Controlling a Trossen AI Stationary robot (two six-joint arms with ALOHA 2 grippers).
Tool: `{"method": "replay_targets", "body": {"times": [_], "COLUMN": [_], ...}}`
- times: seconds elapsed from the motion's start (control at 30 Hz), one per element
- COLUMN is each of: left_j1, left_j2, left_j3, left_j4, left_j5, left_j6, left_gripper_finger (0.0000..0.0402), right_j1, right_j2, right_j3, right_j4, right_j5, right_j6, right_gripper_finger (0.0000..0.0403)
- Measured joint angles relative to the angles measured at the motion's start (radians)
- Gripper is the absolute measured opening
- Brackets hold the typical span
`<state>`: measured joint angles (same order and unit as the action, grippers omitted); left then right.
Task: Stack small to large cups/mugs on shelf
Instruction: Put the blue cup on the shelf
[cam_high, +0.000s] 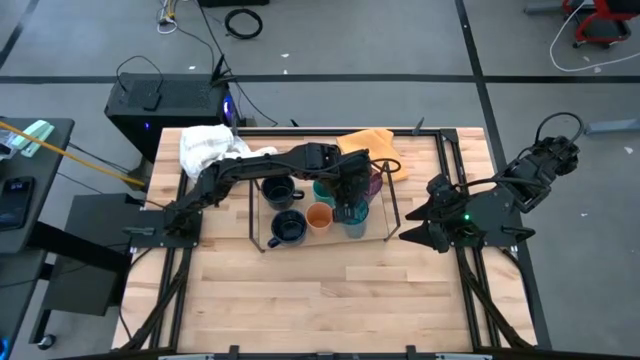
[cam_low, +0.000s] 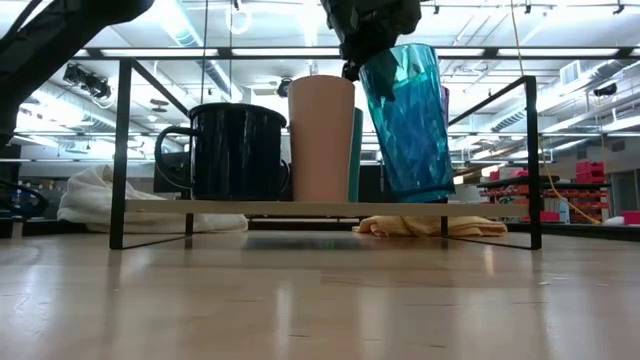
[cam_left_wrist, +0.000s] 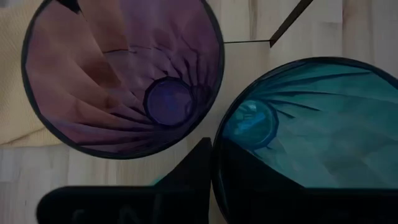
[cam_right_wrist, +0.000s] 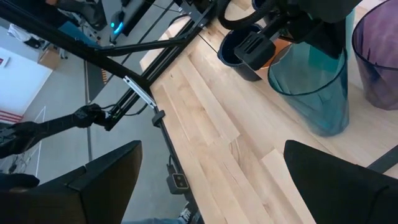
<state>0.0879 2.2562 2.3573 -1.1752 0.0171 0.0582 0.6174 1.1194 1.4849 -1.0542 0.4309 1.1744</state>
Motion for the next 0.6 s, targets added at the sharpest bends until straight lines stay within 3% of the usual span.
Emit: {"method": "replay_targets", "body": {"times": [0.3,0.6], "left_j1": [-0.001,0.0], "left_j2": [0.001,0.0], "left_j3": [0.0,-0.003], "left_j4": [-0.006,-0.01], "left_j5": [0.003,0.0], "left_j6": [-0.001,0.003], "left_gripper_finger": [0.0035,0.0075], "right_j1": [0.0,0.0], "right_j2": [0.0,0.0], "right_j3": [0.0,0.0], "right_j4": [0.0,-0.001], "right_j5": [0.0,0.0], "right_j6": [-0.003,-0.01], "right_gripper_finger": [0.0399,0.0399]}}
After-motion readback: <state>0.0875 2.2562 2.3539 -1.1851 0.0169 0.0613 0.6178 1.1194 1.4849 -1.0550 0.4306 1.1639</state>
